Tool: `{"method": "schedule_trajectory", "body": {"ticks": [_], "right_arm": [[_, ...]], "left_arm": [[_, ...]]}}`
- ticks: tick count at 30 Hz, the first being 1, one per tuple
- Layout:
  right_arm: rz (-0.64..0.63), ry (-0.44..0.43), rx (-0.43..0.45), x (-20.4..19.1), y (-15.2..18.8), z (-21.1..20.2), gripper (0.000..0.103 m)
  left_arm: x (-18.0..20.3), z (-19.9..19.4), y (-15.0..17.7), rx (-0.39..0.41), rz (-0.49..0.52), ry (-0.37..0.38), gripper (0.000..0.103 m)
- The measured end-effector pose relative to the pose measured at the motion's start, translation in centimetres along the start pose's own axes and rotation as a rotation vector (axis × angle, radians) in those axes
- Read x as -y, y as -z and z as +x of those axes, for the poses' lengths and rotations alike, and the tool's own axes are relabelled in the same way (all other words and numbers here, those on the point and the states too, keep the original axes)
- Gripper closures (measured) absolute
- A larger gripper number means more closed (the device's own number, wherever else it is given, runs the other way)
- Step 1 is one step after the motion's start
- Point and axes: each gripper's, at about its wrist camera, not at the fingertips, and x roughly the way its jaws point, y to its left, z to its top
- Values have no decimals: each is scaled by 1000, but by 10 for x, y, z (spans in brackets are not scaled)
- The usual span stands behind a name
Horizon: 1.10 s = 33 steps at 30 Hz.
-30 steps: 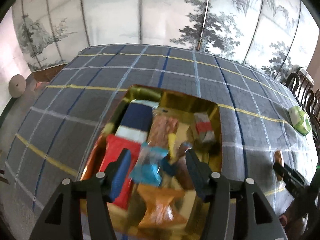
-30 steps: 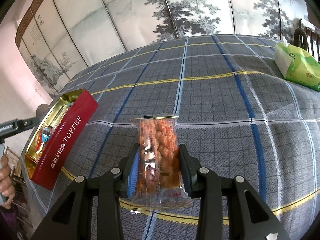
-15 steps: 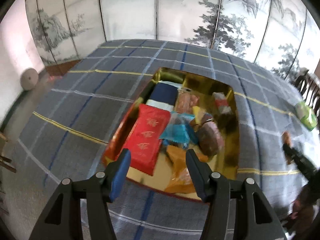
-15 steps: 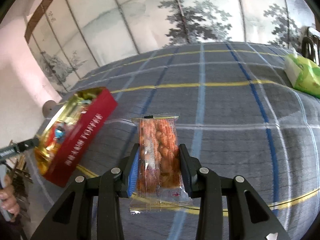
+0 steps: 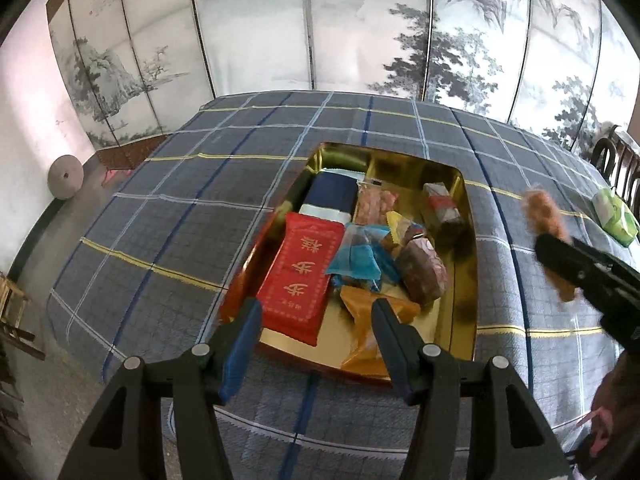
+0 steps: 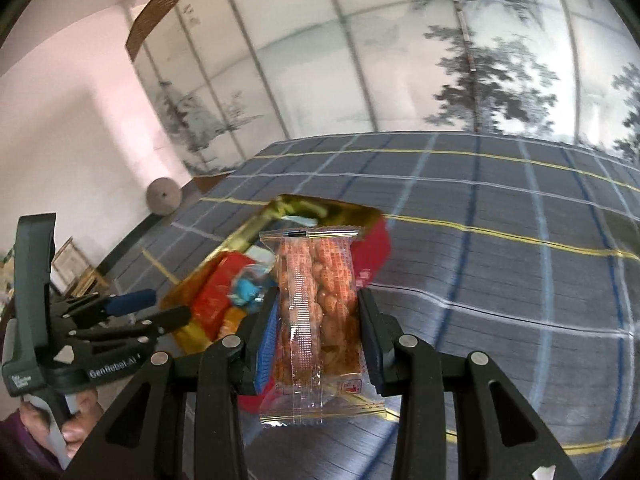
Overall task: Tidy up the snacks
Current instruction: 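Carry the peanut snack bag into the gold tin and open the right gripper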
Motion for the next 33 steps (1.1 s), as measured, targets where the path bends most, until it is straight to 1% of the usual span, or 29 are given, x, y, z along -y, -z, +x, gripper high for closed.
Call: {"method": "schedule_trajectory", "body": {"ticks": [5, 11, 16, 27, 33], "right_arm": [[-6, -35, -27, -16, -3, 22, 69], [-8, -43, -57, -29, -4, 45, 69], [-9, -37, -77, -32, -3, 60, 69], [-6, -22, -89, -40, -4, 75, 68], [-19, -5, -96, -46, -3, 82, 68]], "left_arm": [[-5, 0, 0, 6, 0, -15, 45], [-10, 1, 1, 14, 4, -24, 45], [-16, 7, 2, -5, -1, -9, 45], [-24, 20, 6, -24, -7, -9, 45], [-25, 25, 8, -17, 6, -21, 45]]}}
